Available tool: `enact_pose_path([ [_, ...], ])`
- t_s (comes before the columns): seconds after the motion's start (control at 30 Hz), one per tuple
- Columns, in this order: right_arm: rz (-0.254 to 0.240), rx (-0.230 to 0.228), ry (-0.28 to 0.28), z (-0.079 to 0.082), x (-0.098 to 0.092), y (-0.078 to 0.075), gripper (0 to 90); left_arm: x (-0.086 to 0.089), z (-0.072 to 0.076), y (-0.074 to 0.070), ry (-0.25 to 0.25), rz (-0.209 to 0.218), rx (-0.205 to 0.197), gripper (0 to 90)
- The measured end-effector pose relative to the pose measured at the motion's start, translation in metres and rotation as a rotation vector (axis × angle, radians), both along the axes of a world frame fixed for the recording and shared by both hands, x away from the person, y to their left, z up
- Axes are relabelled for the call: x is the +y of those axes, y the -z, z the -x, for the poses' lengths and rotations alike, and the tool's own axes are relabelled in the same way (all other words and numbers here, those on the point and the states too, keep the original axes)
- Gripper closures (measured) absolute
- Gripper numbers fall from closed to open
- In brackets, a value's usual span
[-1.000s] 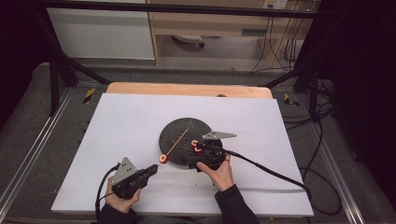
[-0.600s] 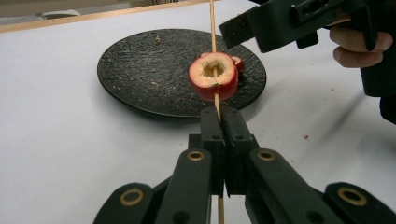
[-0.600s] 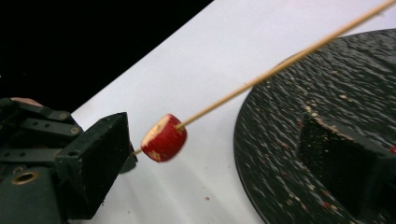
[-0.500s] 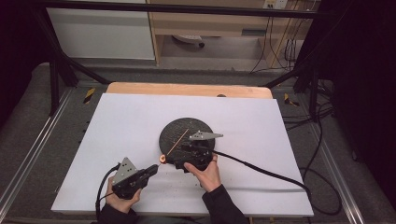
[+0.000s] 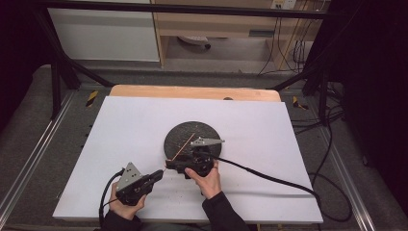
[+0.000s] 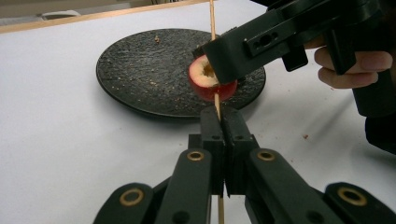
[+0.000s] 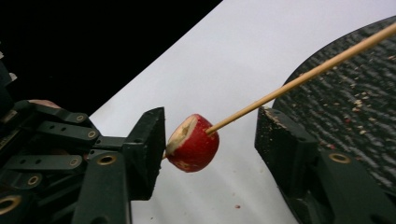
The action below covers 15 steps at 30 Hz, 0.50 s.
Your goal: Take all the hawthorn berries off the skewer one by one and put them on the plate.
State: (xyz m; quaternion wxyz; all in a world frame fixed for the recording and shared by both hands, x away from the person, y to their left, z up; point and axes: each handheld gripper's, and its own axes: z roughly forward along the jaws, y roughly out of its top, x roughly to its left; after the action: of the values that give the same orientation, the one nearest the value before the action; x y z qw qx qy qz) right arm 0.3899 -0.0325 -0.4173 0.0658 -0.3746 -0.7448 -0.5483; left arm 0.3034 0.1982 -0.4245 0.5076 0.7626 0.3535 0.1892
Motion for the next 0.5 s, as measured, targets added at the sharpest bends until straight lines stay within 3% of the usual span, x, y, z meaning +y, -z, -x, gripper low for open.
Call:
enact_pose_path([
  [0.3,-0.031,0.046,-0.048,-0.0004,0.0003,0.0012,63.1,-0.0005,0.0002,-0.0001,0.001,0.001,-0.001,88.4],
  [0.5,-0.037,0.064,-0.055,-0.0013,-0.0003,0.0002,65.1,-0.0005,0.0004,-0.0002,0.004,0.001,-0.001,88.5],
])
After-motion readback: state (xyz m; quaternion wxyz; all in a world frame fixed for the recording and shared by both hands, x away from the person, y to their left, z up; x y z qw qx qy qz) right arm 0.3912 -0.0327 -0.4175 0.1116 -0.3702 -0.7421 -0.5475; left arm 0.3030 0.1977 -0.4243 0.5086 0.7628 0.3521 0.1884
